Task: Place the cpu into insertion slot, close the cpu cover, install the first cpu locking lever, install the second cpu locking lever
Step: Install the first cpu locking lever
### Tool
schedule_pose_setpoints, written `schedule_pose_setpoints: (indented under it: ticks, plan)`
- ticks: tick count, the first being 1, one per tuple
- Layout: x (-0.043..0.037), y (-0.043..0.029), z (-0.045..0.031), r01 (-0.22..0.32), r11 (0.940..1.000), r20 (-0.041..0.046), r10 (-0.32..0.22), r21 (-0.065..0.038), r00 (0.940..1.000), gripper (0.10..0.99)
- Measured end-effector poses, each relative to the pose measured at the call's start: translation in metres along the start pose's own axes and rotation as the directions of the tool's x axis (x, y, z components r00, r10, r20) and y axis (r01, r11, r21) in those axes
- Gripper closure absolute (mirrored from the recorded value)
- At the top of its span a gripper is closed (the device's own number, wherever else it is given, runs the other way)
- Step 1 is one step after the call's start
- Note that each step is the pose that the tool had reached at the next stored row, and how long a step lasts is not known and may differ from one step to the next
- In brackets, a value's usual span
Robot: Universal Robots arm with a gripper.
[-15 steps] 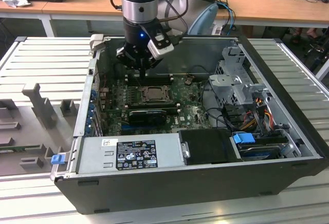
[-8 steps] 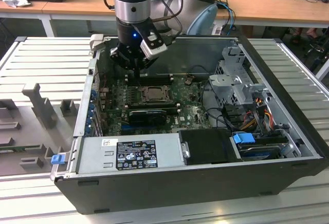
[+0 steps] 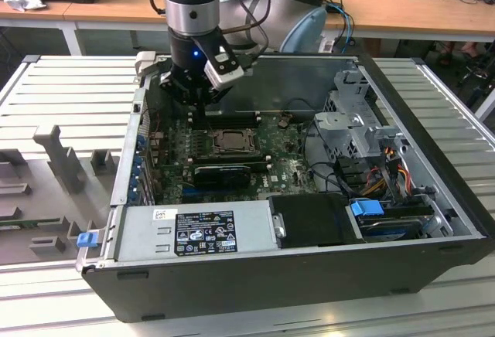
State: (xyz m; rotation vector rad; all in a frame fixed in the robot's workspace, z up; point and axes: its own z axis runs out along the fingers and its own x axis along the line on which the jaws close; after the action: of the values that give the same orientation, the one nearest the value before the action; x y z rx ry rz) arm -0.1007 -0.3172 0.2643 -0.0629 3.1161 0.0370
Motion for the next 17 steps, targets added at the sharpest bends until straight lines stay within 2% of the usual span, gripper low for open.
schedule_pose_setpoints:
  ticks: [13,17]
  plan:
    - [0.0136,0.0052,0.0029,0.0,1.0,0.0,0.0,0.0,1.0,0.98]
    - [0.0145,0.011,0.0043,0.0,1.0,0.0,0.0,0.0,1.0,0.98]
